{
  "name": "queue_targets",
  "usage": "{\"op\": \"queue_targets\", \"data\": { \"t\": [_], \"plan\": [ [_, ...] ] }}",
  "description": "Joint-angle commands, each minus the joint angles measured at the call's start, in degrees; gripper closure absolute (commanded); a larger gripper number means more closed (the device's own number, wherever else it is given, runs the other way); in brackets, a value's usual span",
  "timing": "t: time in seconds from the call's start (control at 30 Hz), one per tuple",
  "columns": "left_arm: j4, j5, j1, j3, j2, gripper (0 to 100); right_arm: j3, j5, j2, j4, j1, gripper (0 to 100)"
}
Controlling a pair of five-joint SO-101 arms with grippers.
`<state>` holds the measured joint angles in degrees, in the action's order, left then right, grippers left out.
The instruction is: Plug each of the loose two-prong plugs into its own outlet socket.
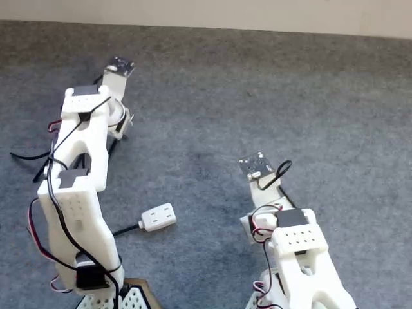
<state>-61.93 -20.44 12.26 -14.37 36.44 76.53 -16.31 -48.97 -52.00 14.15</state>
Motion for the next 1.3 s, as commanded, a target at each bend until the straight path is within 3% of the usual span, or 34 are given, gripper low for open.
{"op": "queue_targets", "data": {
  "t": [0.0, 0.07, 0.3, 0.47, 0.57, 0.73, 0.87, 1.07, 1.27],
  "plan": [
    [-0.62, 0.26, -1.45, -5.41, 3.47, 90, -0.13, 0.18, -0.92, 0.75, 1.10, 65.6],
    [-3.69, 0.26, -1.45, -8.57, 3.65, 100, 0.13, 0.18, -0.92, 0.75, 1.10, 65.6],
    [-23.91, 0.18, -5.76, -26.68, 3.65, 100, 0.66, 0.35, -1.27, 0.84, 1.01, 65.6],
    [-40.97, 0.26, -15.25, -40.84, 3.47, 100, 0.40, 0.44, -1.27, 0.66, 0.57, 65.6],
    [-40.88, -2.37, -21.14, -38.99, -0.04, 100, 0.13, 0.53, -1.36, -0.84, -2.68, 65.6],
    [-40.44, -8.35, -34.24, -21.93, -8.57, 100, -0.75, 2.55, -8.48, -1.19, -11.12, 65.6],
    [-36.57, -8.70, -42.95, -12.88, -13.23, 100, 1.98, 3.34, -25.80, -3.03, -16.92, 65.6],
    [-27.69, -8.62, -51.21, -2.33, -15.52, 100, 5.05, 1.41, -57.45, -16.04, -25.10, 65.6],
    [-22.15, -6.51, -54.55, 0.22, -15.16, 100, 4.97, 1.76, -49.80, -11.82, -30.81, 65.6]
  ]
}}
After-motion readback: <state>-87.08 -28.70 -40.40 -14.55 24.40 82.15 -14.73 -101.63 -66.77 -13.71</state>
